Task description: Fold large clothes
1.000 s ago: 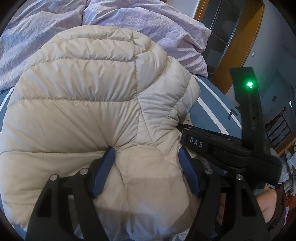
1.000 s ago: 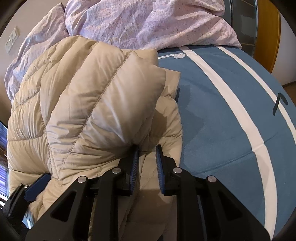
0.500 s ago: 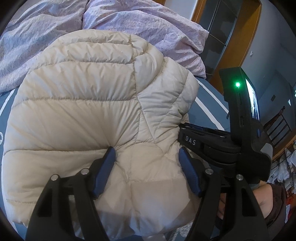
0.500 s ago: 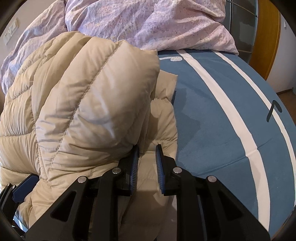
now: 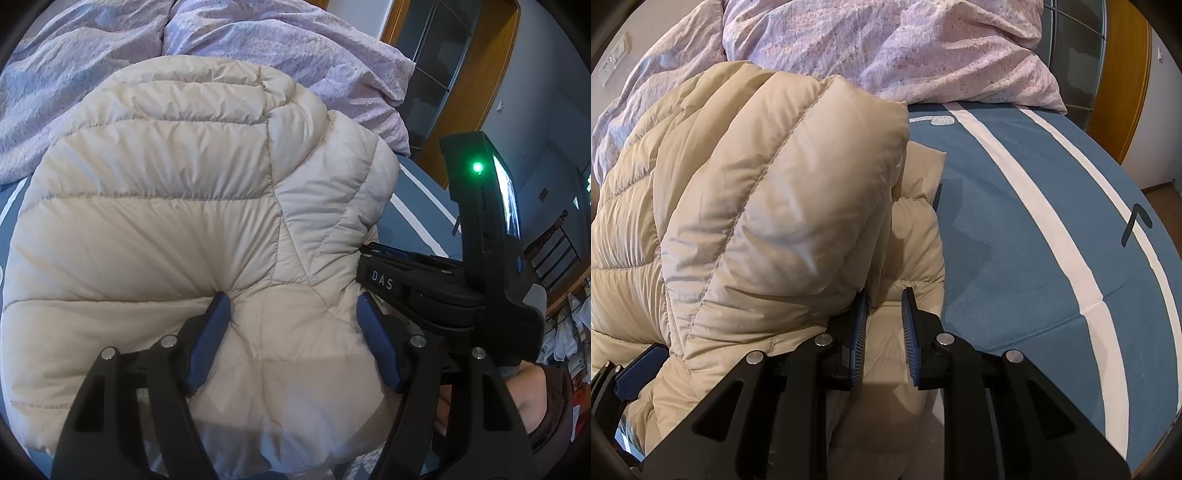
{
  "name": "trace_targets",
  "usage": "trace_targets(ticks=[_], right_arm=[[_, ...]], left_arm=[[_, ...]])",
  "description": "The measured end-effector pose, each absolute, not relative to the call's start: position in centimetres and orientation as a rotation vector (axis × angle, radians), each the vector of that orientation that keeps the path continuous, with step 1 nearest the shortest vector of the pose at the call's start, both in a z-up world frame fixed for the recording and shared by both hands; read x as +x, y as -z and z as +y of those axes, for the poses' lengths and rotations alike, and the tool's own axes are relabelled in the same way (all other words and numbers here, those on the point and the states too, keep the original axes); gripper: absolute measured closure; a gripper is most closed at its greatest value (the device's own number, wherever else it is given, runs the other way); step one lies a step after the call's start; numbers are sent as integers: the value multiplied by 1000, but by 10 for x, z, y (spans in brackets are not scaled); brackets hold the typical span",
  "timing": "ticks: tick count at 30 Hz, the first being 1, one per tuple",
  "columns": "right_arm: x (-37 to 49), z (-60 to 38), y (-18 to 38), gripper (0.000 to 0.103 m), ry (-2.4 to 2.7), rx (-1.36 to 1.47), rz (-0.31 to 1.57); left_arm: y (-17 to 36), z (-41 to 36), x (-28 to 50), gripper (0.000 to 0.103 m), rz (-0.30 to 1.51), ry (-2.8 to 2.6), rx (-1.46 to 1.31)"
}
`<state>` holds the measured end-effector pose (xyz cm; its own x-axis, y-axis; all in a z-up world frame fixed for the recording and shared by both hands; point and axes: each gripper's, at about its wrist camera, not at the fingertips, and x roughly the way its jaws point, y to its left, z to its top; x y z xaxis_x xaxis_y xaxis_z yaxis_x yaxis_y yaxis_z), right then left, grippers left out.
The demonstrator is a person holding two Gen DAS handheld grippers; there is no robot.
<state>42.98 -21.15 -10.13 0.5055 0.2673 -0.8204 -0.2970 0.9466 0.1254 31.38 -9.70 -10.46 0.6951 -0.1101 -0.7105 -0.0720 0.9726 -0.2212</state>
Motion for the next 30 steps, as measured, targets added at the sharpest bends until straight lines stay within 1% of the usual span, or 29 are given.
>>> trace_targets(ticks=[9,19,25,30], right_arm=[[428,-211,101,84,-333,-50,968],[424,-210,101,84,-290,-101,942],[423,-210,101,84,-285,-104,941],[422,-211,102,84,-285,-104,941]], left_arm=[[81,-83,301,32,781,10,-267],[47,-38,295,32,720,-114,-225],[42,-4,298,32,719,-203,-219],[50,17,303,30,741,-254,-225]])
